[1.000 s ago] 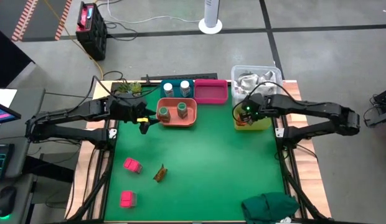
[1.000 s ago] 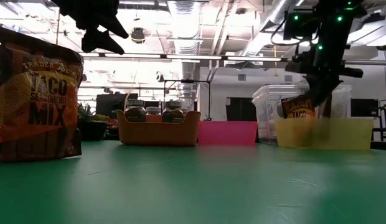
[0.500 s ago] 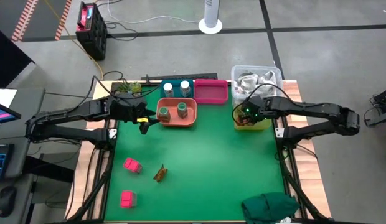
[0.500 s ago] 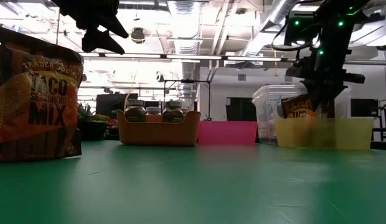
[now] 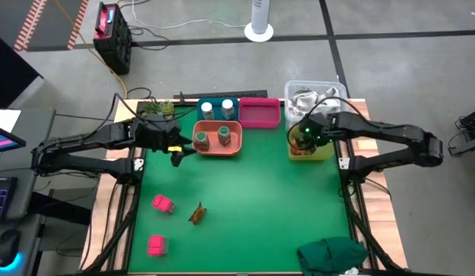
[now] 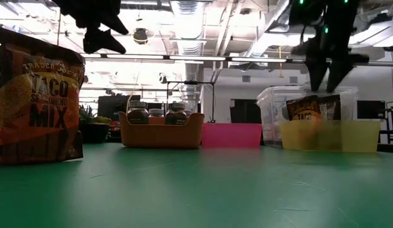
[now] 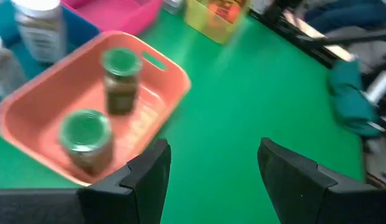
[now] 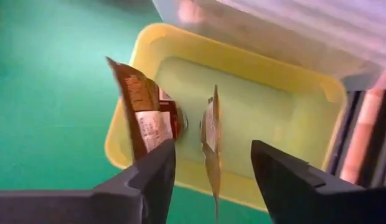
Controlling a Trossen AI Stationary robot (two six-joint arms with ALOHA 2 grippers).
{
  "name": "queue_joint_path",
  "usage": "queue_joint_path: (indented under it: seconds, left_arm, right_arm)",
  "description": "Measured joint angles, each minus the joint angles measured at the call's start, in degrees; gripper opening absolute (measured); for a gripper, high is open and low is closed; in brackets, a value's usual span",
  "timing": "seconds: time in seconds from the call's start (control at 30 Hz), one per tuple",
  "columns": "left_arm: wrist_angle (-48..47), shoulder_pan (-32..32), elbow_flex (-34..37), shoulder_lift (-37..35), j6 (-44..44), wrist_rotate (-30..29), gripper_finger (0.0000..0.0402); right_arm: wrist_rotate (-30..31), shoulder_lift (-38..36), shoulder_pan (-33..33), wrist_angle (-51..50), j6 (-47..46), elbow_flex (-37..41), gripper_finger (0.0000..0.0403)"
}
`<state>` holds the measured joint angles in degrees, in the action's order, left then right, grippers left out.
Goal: Sort spices by type
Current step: Put the orange seasoning pack into the yellow bin
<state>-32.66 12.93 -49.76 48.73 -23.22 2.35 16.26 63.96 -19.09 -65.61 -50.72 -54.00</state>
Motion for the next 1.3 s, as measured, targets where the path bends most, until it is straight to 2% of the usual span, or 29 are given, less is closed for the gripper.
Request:
queue_joint_path:
  seconds: [0.13,0.23,0.33,0.4,0.53,0.73,1.0,1.13,1.3]
  left_arm:
    - [-0.1,0.0,0.0,0.0,-0.9,6.8,0.0228]
    - [0.0,-0.5,0.0,0.0,-5.1,13.4,0.0228]
    - [-0.9,-3.6,-0.7,0.1,-10.2,18.8,0.0225]
    - [-1.9,-7.4,-2.1,0.6,-12.5,18.7,0.0219]
    - [-4.5,-15.0,-4.9,2.5,-15.6,14.4,0.0209]
    - [-10.6,-25.1,-10.3,7.6,-17.0,5.1,0.0206]
    - [-13.7,-38.0,-14.8,15.5,-26.6,-8.1,0.0205]
    - [-13.9,-42.1,-15.6,20.7,-34.9,-13.4,0.0205]
    - [-14.5,-43.6,-16.5,28.5,-40.7,-17.1,0.0205]
  right_arm:
    - [0.5,0.0,4.2,-3.2,0.0,-6.0,0.0240]
    - [4.3,0.1,9.8,-3.6,-0.1,-10.4,0.0240]
    - [9.2,0.2,14.9,-3.8,-2.7,-13.7,0.0240]
    - [11.9,0.5,17.5,-3.6,-6.2,-15.0,0.0240]
    - [14.0,3.3,21.3,-3.4,-10.8,-17.1,0.0240]
    - [14.0,12.2,25.6,-3.0,-13.6,-19.6,0.0240]
    - [14.0,21.0,30.7,-2.0,-12.3,-26.6,0.0240]
    - [15.2,22.4,33.2,-1.7,-11.9,-28.8,0.0240]
    - [17.1,22.4,37.2,-0.8,-11.7,-29.7,0.0240]
